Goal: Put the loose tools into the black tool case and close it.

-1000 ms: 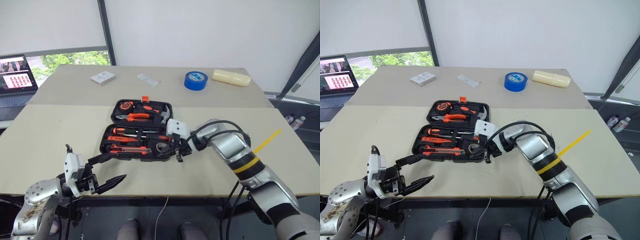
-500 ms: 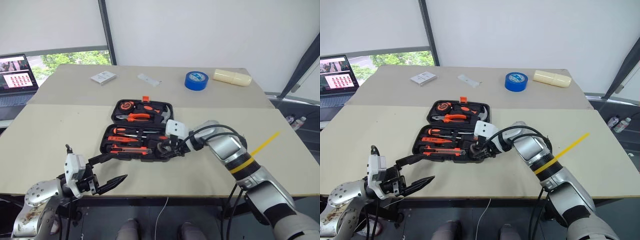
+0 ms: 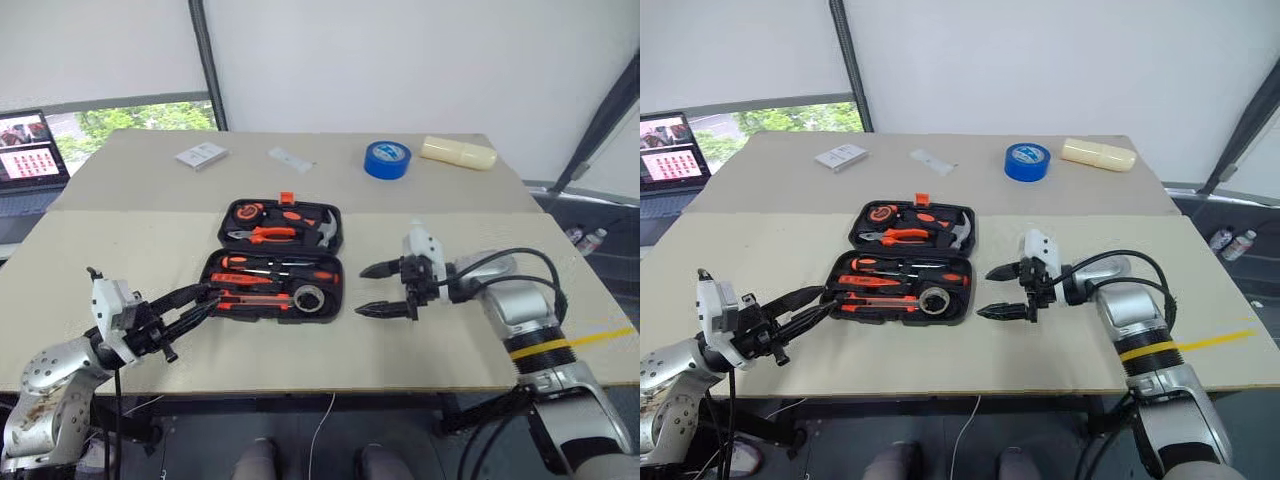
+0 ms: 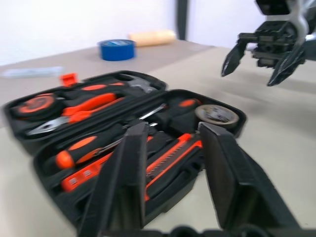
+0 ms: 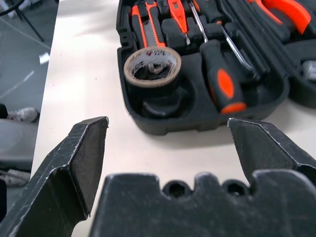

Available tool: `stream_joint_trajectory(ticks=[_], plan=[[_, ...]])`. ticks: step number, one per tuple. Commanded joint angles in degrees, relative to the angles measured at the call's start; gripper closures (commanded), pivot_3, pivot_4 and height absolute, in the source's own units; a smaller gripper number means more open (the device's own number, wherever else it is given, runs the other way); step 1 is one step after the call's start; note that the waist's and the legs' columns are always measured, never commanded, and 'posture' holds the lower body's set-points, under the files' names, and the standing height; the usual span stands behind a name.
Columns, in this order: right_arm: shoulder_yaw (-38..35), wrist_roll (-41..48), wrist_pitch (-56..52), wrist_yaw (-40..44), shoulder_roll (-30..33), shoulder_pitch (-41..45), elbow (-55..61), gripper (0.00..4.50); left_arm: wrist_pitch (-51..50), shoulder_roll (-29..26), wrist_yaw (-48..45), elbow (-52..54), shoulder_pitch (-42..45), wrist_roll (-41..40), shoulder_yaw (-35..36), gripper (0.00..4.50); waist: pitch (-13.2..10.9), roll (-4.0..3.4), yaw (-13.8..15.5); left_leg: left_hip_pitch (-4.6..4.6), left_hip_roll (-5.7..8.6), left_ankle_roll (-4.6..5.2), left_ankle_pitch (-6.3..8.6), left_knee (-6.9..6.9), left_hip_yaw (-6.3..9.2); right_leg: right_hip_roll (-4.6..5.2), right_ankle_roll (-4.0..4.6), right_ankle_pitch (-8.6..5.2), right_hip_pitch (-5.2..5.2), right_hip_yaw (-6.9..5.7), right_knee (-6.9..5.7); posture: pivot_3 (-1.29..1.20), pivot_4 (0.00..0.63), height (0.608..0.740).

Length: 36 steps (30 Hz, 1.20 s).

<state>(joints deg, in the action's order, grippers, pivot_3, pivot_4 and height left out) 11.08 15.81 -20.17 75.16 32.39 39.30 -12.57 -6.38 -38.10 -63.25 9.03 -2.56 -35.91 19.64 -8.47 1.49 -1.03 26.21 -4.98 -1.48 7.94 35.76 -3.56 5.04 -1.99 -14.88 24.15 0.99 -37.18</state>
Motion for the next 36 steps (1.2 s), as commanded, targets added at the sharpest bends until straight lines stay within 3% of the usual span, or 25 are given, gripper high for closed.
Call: stream_joint_trajectory(ticks=[1, 5, 8, 12, 15, 18, 29, 36], plan=[[2.53, -0.39, -2.04, -0.9, -1.45, 1.19, 6.43, 0.0, 1.23, -1.37, -2.89, -0.12, -0.44, 0.84, -0.77, 2.56, 0.0, 0.0, -0.01, 0.0, -0.01, 0.0, 0.0, -0.01, 0.01, -0.02, 0.0, 0.0, -0.01, 0.0, 0.0, 0.0, 0.15, 0.74], [7.91, -1.75, -11.86, -4.87, -4.85, 2.95, 12.56, 0.0, 0.82, -2.43, -5.77, 0.04, -1.69, 2.17, -3.25, 2.56, -0.01, -0.01, 0.01, 0.0, -0.02, -0.01, 0.0, -0.01, 0.01, -0.01, 0.02, -0.01, 0.02, -0.01, 0.0, 0.0, 0.15, 0.74], [11.52, -4.98, -13.77, -7.34, -6.26, 4.84, 13.01, 0.0, 1.28, -1.13, -4.14, 0.73, -2.08, 3.11, -4.09, 1.83, -0.02, -0.02, 0.24, 0.01, -0.02, -0.02, 0.01, 0.0, -0.01, 0.04, 0.02, -0.01, 0.02, -0.02, 0.01, 0.0, 0.15, 0.74], [13.83, -8.07, -13.16, -9.08, -6.33, 6.51, 11.47, 0.0, 4.11, 0.15, -3.83, 1.09, -2.81, 5.02, -4.91, 0.15, -0.01, -0.02, 0.86, 0.02, 0.01, -0.06, 0.02, 0.04, -0.03, 0.14, 0.15, -0.09, 0.1, -0.11, 0.09, 0.0, 0.15, 0.74], [14.95, -9.59, -13.45, -9.25, -5.9, 7.21, 11.12, 0.0, 4.55, 0.64, -3.6, 1.5, -3.52, 5.23, -5.37, 0.02, -0.01, -0.01, 0.86, 0.02, 0.02, -0.06, 0.02, 0.04, -0.07, 0.16, 0.18, -0.09, 0.04, -0.11, 0.09, 0.0, 0.15, 0.74], [15.66, -10.64, -13.3, -9.21, -5.65, 7.6, 10.5, 0.68, 4.62, 1.03, -3.12, 1.9, -3.74, 5.2, -5.55, 0.0, -0.01, -0.01, 0.74, 0.04, 0.0, -0.04, 0.01, 0.02, -0.08, 0.13, 0.08, -0.02, 0.02, -0.1, 0.04, 0.0, 0.15, 0.74], [15.32, -11.16, -11.7, -8.56, -7.27, 8.97, 8.06, 4.39, 4.3, 0.99, -2.29, 2.62, -4.07, 4.94, -5.77, 0.0, -0.01, -0.02, 0.34, 0.04, 0.0, -0.03, 0.0, 0.02, -0.07, 0.12, 0.02, 0.0, 0.01, -0.1, 0.03, 0.0, 0.15, 0.74], [14.35, -8.22, -14.67, -3.75, -4.78, 9.47, 11.23, 4.46, 4.11, 1.18, -1.98, 2.8, -3.81, 4.85, -5.97, 0.0, -0.01, -0.02, 0.38, 0.04, 0.0, -0.03, 0.0, 0.02, -0.07, 0.13, 0.02, 0.0, 0.01, -0.1, 0.03, 0.0, 0.15, 0.74]])
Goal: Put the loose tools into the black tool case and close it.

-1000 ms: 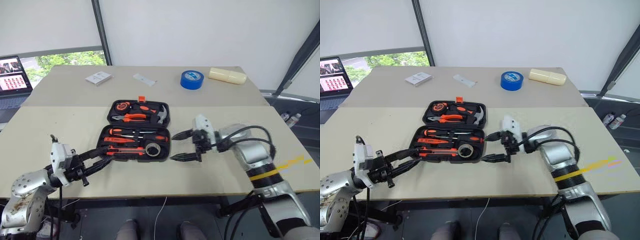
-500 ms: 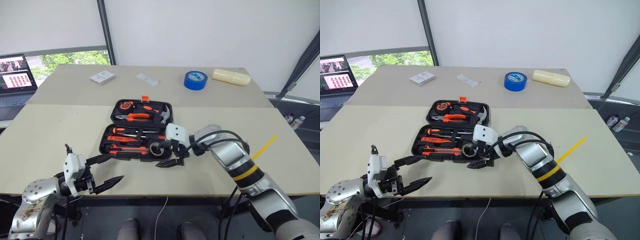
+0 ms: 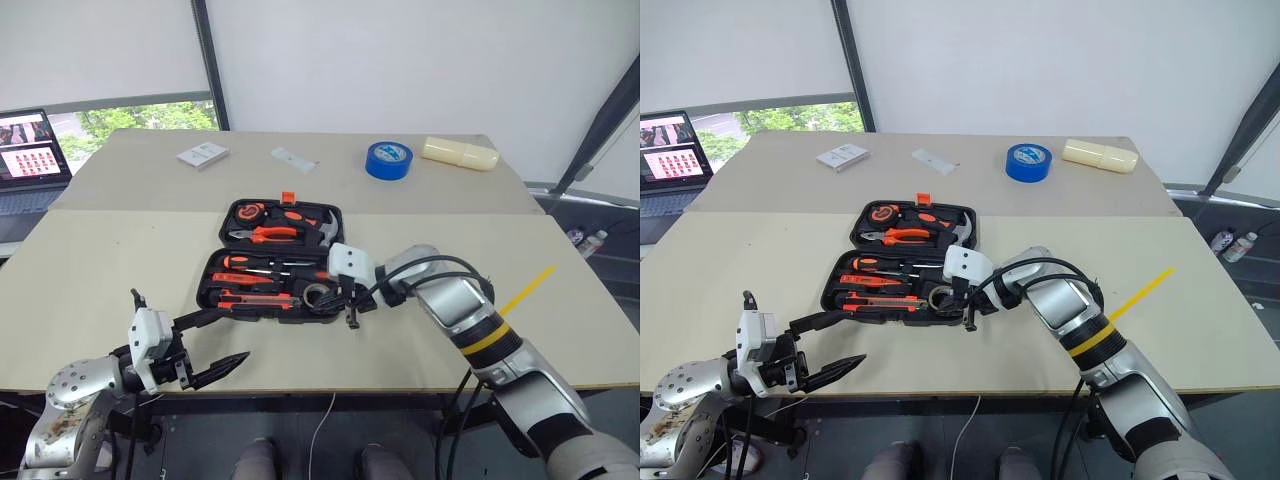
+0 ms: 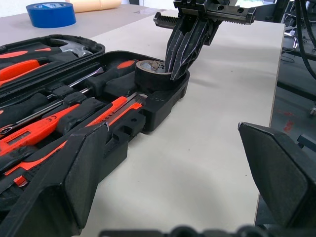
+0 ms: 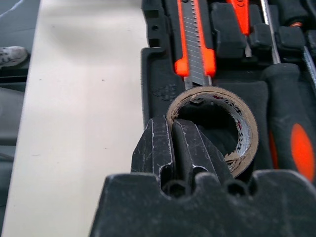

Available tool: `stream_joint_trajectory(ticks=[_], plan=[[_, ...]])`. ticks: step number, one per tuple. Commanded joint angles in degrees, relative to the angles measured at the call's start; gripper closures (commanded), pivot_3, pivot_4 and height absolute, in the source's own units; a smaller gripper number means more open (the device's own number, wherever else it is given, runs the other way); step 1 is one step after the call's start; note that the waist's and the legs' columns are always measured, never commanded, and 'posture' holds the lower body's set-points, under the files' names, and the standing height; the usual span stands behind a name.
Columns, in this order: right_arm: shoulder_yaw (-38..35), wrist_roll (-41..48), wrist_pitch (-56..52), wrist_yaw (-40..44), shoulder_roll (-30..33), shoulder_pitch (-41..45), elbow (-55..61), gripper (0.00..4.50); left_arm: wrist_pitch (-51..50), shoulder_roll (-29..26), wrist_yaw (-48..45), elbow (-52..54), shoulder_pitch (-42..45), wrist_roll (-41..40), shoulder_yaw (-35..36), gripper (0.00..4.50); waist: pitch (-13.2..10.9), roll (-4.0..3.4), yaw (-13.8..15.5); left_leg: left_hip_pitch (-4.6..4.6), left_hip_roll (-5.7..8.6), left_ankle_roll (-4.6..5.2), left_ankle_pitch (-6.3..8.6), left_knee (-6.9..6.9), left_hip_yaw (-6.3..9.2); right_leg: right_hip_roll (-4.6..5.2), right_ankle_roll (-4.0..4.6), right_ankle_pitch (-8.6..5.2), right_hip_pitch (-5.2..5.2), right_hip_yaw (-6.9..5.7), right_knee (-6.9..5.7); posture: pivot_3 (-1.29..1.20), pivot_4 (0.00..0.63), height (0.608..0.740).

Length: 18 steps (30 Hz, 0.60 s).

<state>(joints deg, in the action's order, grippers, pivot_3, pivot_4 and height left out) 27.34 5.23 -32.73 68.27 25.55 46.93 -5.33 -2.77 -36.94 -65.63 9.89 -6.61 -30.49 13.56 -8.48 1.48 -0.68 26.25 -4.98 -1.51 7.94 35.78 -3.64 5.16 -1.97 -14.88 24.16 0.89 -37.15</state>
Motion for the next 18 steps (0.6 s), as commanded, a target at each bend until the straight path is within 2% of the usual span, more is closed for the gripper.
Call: stream_joint_trajectory(ticks=[1, 6, 18], plan=[[-1.77, 2.43, -3.15, 3.64, 2.78, 2.2, 4.48, 4.46, 0.52, 0.02, 0.36, 1.88, 0.29, -0.57, 0.11, 0.0, 0.0, 0.0, 0.08, 0.0, 0.0, 0.0, 0.0, 0.0, 0.0, 0.0, 0.0, 0.0, -0.01, 0.0, 0.0, 0.0, 0.15, 0.74], [0.79, 0.35, -6.01, 3.8, 3.85, 3.07, 2.74, 4.46, 0.56, 0.06, 0.25, 1.59, 0.58, -0.4, -0.09, 0.0, 0.0, 0.0, -0.01, 0.0, -0.01, 0.0, 0.0, -0.01, 0.0, 0.0, 0.01, -0.01, 0.01, -0.01, 0.01, 0.0, 0.15, 0.74], [4.09, -1.71, -5.9, 3.96, -1.23, 6.23, -4.69, 4.46, 0.77, 0.3, 0.78, 2.06, -0.45, -0.33, -0.46, 0.0, 0.02, 0.02, -0.66, -0.12, -0.05, 0.0, 0.0, 0.0, 0.01, -0.06, 0.06, 0.03, -0.02, 0.01, -0.04, 0.0, 0.15, 0.74]])
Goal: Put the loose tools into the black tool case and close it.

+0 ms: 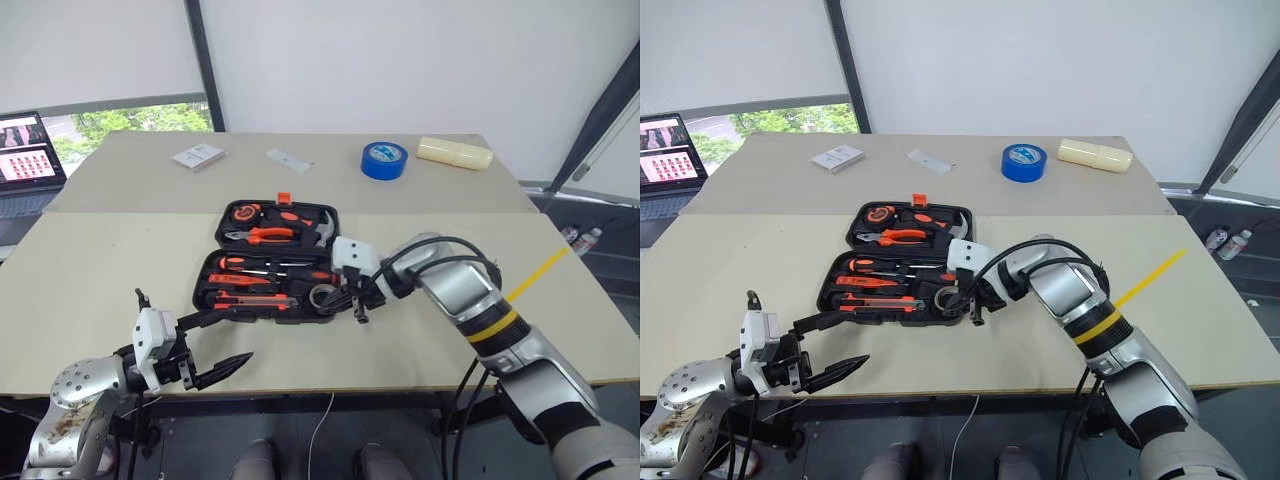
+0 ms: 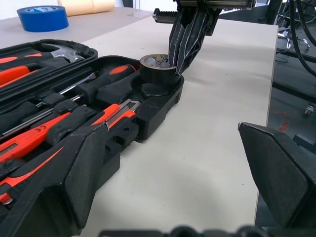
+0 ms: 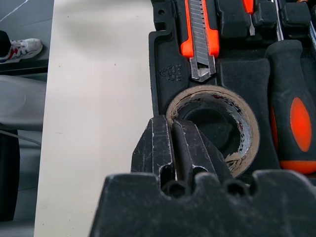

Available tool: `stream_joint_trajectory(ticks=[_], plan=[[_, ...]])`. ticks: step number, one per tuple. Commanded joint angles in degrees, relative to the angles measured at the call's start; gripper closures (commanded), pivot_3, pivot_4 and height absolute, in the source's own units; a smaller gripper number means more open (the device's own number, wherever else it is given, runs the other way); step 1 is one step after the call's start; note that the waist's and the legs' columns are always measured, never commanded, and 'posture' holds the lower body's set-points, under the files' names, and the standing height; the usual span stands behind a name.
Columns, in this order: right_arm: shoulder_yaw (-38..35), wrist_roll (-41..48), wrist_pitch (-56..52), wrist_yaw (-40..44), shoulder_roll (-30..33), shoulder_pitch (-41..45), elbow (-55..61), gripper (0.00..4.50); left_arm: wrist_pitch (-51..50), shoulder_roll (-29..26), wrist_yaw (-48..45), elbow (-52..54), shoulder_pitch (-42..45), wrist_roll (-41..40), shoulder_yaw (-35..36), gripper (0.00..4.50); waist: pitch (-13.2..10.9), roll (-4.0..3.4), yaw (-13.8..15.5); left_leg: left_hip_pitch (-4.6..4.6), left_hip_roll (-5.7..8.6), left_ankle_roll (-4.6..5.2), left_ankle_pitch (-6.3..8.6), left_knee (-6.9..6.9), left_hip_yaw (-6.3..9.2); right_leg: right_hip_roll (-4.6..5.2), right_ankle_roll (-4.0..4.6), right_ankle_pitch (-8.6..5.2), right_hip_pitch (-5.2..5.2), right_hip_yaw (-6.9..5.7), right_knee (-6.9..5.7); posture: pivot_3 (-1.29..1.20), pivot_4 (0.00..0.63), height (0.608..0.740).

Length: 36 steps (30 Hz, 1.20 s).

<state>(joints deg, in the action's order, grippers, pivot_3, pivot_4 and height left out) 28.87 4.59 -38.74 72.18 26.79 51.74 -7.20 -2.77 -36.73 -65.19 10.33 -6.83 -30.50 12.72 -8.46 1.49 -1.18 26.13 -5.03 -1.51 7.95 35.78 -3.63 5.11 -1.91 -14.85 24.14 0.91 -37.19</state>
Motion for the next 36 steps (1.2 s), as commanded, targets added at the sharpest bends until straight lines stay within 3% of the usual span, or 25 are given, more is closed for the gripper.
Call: stream_joint_trajectory(ticks=[1, 12, 24, 36], plan=[[2.75, -1.21, 0.23, -0.02, -3.51, 2.17, -3.54, 4.46, 0.81, 0.14, 0.39, 1.57, -0.25, -0.29, 0.31, 0.0, 0.0, 0.0, -0.27, -0.02, -0.02, 0.0, 0.0, 0.0, 0.0, -0.03, 0.02, 0.02, 0.0, 0.01, -0.02, 0.0, 0.15, 0.74], [3.98, -4.04, 5.18, 1.69, -5.02, 3.79, -6.1, 4.46, 1.35, 0.54, 1.03, 0.96, 0.03, 0.05, 0.25, 0.0, 0.02, 0.01, -1.39, -0.1, -0.57, -0.01, 0.0, 0.0, 0.04, -0.59, 0.31, 0.14, 0.01, 0.05, -0.02, 0.0, 0.15, 0.74], [-2.56, -1.5, 5.96, 1.06, -2.66, 6.76, -1.55, 4.46, 1.78, 0.35, 1.24, 0.83, -1.05, 0.03, 0.81, 0.0, -0.01, -0.02, -0.59, 0.02, -0.89, -0.04, 0.0, -0.03, -0.08, -0.79, 0.56, 0.17, 0.19, 0.04, 0.04, 0.0, 0.15, 0.74], [1.87, -2.26, 3.83, 1.35, -5.54, 3.08, -5.6, 4.46, 3.52, -0.11, -0.35, -1.36, -1.04, 0.24, 1.17, 0.0, -0.01, -0.03, 0.34, 0.03, -0.92, -0.06, 0.01, -0.09, -0.12, -0.81, 0.59, 0.16, 0.25, 0.04, 0.03, 0.0, 0.15, 0.74]])
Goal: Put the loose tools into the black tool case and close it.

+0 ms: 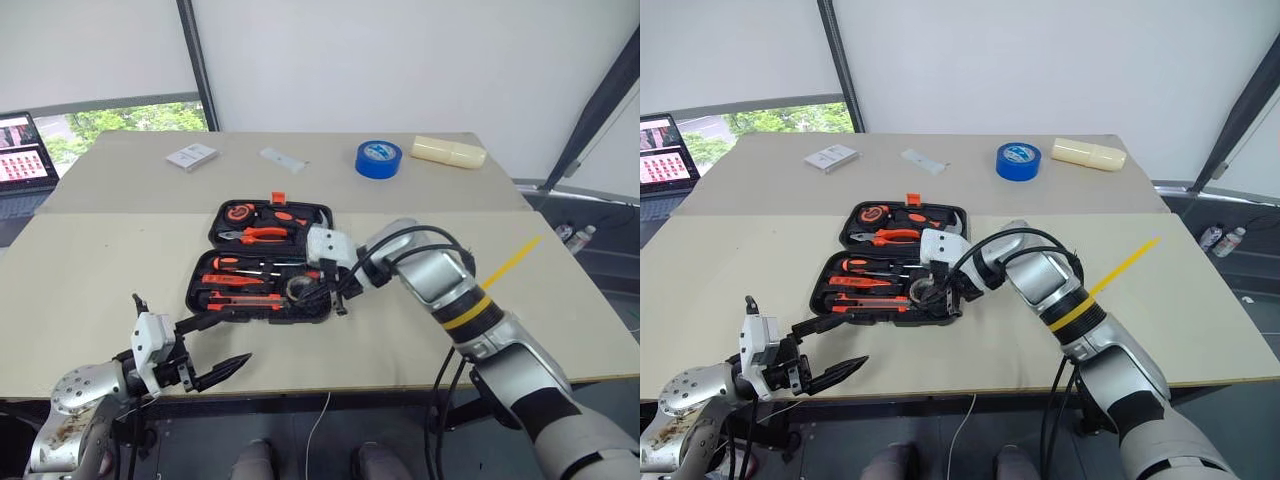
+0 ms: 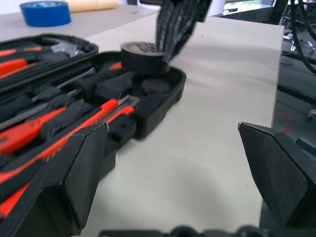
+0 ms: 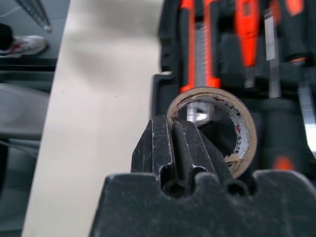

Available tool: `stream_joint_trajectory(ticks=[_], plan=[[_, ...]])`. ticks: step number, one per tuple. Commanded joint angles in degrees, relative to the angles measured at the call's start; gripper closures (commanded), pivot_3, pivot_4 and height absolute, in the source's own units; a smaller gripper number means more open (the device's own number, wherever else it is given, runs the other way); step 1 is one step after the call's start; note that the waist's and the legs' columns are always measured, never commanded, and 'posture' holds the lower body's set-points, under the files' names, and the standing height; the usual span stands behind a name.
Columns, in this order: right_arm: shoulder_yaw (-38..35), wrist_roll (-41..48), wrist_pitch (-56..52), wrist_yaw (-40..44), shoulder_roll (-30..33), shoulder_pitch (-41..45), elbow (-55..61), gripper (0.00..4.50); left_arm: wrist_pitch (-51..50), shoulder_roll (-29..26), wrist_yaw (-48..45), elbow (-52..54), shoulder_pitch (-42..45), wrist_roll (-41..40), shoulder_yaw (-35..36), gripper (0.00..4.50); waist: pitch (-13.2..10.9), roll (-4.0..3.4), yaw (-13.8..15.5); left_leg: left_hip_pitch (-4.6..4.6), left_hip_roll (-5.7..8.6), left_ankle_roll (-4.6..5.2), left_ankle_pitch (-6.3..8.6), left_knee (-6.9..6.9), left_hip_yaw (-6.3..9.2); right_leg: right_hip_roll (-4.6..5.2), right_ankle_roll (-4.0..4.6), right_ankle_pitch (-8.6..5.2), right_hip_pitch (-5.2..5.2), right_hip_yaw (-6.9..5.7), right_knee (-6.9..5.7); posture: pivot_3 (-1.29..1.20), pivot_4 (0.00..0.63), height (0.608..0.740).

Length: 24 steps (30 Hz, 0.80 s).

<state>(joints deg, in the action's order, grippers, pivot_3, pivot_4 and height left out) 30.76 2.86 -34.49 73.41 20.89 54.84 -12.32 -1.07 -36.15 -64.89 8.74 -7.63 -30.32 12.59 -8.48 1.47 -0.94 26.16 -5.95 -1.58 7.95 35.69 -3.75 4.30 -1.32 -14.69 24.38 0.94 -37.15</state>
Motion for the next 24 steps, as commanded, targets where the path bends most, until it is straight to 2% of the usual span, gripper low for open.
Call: stream_joint_trajectory(ticks=[1, 5, 18, 24], plan=[[0.32, -0.92, -0.33, 0.1, 0.72, -0.18, -0.94, 4.46, 1.89, -0.77, -0.75, 0.25, -0.45, 0.04, 1.44, 0.0, 0.0, 0.0, 0.14, 0.0, 0.0, 0.0, 0.0, 0.0, -0.03, 0.02, 0.0, 0.0, 0.0, 0.0, 0.0, 0.0, 0.15, 0.74], [0.7, -1.36, -1.18, -0.11, 1.41, -0.78, -1.2, 4.46, 2.38, -1.01, -1.12, -0.02, -1.06, 0.0, 1.75, 0.0, 0.0, 0.0, 0.23, -0.01, -0.01, -0.37, 0.23, 0.0, -0.03, 0.02, 0.0, 0.0, -0.02, -0.01, 0.0, 0.0, 0.15, 0.74], [0.12, -1.85, -2.6, 0.96, 4.49, 0.37, -3.02, 4.46, 3.86, -0.88, -1.57, -1.24, -1.67, 0.2, 1.67, 0.0, -0.01, -0.02, 0.46, -0.01, 0.0, -0.42, 0.24, 0.06, -0.11, 0.07, 0.06, -0.04, -0.03, -0.01, 0.01, 0.0, 0.15, 0.74], [1.24, -2.92, -1.21, 0.13, 2.84, 0.14, -5.32, 4.46, 4.44, -0.62, -1.75, -1.93, -1.41, 0.52, 1.32, 0.0, -0.01, -0.02, 0.75, 0.0, 0.0, -0.42, 0.24, 0.06, -0.11, 0.08, -0.02, -0.02, -0.04, -0.03, 0.02, 0.0, 0.15, 0.74]])
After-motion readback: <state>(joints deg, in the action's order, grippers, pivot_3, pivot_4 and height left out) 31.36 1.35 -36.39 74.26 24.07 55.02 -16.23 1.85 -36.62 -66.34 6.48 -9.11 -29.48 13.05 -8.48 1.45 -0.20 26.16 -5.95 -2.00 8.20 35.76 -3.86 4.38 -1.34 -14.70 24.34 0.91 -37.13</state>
